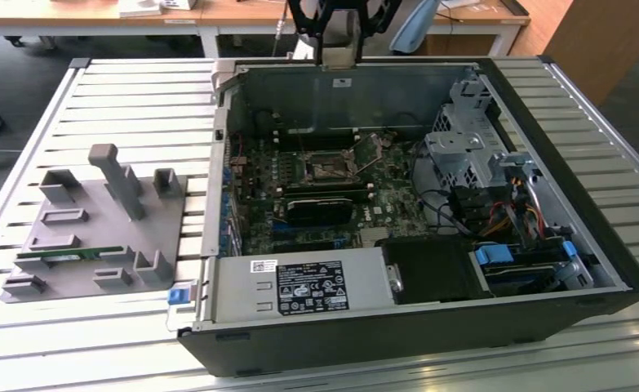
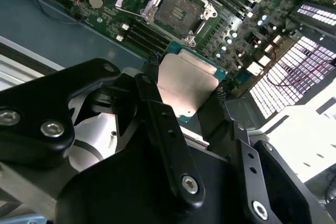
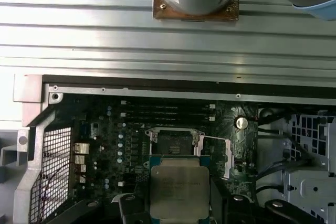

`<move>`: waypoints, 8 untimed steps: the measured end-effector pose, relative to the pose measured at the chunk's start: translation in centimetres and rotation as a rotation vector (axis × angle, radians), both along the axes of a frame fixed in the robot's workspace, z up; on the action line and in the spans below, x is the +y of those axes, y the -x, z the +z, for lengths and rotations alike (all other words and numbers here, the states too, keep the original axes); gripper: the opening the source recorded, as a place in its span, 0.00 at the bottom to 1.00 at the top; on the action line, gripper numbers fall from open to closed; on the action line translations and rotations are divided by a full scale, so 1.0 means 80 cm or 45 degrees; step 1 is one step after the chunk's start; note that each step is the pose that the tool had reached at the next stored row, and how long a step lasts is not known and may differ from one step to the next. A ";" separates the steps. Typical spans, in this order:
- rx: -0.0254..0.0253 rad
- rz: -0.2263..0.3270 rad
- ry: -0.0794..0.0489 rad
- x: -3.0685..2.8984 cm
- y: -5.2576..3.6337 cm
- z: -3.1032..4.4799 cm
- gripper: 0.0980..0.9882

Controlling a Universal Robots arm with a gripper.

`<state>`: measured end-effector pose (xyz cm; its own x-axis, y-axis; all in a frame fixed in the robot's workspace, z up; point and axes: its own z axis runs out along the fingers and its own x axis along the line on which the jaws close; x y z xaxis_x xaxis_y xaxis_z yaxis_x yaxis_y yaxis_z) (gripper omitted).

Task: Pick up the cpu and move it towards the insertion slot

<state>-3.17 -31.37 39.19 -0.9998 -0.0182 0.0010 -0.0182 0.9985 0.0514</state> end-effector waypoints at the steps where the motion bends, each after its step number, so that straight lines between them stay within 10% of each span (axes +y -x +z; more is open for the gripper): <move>1: -0.0001 0.000 0.000 0.0002 -0.003 -0.0001 0.50; 8: -0.0008 0.000 0.000 0.0004 -0.011 -0.0002 0.50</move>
